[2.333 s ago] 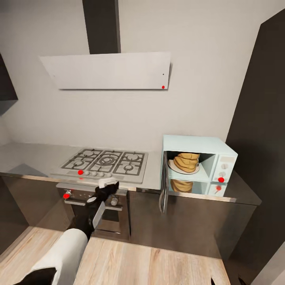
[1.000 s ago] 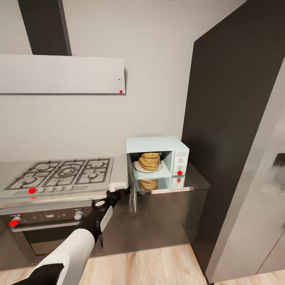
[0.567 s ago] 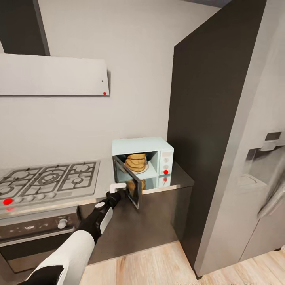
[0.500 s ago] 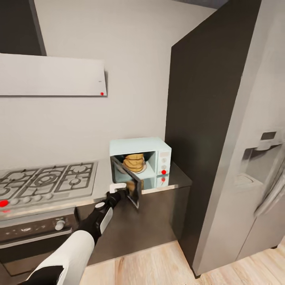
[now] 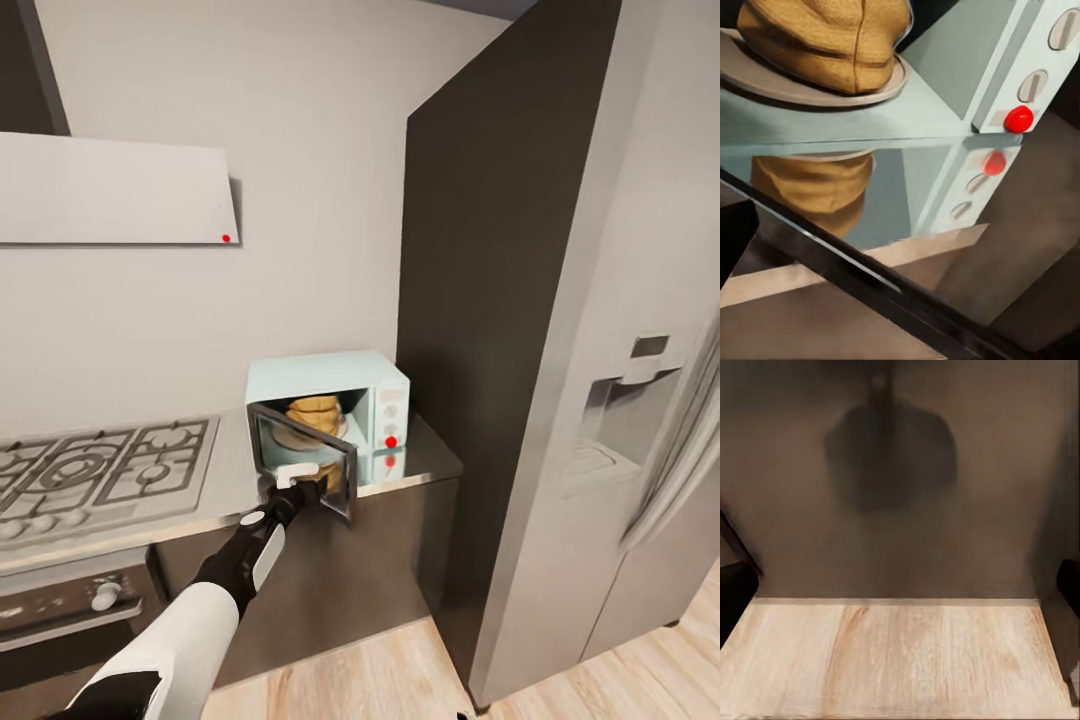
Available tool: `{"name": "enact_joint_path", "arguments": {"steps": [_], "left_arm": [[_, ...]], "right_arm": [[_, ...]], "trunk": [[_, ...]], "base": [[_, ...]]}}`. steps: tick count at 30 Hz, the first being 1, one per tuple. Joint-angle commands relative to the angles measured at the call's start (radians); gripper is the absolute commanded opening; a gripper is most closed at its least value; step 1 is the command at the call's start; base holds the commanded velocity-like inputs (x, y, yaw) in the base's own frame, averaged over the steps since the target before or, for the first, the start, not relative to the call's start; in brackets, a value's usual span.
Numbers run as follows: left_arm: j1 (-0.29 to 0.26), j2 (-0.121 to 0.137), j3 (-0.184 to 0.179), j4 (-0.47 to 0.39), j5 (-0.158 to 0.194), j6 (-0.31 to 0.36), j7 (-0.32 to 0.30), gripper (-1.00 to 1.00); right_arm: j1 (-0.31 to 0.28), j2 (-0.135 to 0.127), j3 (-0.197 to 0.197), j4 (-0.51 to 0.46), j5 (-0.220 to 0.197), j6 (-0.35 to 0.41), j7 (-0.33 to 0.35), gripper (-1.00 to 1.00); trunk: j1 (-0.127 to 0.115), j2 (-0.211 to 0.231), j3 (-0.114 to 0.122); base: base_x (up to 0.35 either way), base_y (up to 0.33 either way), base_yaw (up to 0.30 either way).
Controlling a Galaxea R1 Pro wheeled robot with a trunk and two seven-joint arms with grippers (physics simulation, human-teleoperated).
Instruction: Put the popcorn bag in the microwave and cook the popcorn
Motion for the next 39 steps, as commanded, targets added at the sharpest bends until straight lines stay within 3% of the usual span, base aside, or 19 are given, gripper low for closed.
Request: {"name": "enact_joint_path", "arguments": {"steps": [1,4,21,39], "left_arm": [[-0.001,-0.001,0.009,0.0,0.0,0.002,-0.008,1.0],[-0.002,-0.001,0.01,0.0,0.0,0.008,-0.007,1.0],[0.0,-0.001,0.013,0.0,0.001,0.008,-0.007,1.0],[0.002,-0.001,0.011,0.0,0.001,-0.004,-0.008,1.0]], "right_arm": [[-0.003,0.003,0.033,0.011,0.001,-0.001,-0.015,1.0],[-0.005,0.005,0.071,0.023,0.002,-0.001,-0.045,1.0],[-0.023,0.004,0.11,0.087,0.002,-0.006,-0.051,1.0],[-0.032,-0.005,0.101,0.174,-0.004,-0.011,-0.055,1.0]], "trunk": [[0.001,-0.001,-0.002],[0.001,-0.001,-0.002],[0.001,-0.001,-0.002],[0.001,-0.001,-0.002]], "base": [[0.312,-0.13,0.0],[0.331,-0.095,0.0],[0.231,-0.019,0.0],[0.11,-0.038,0.0]]}}
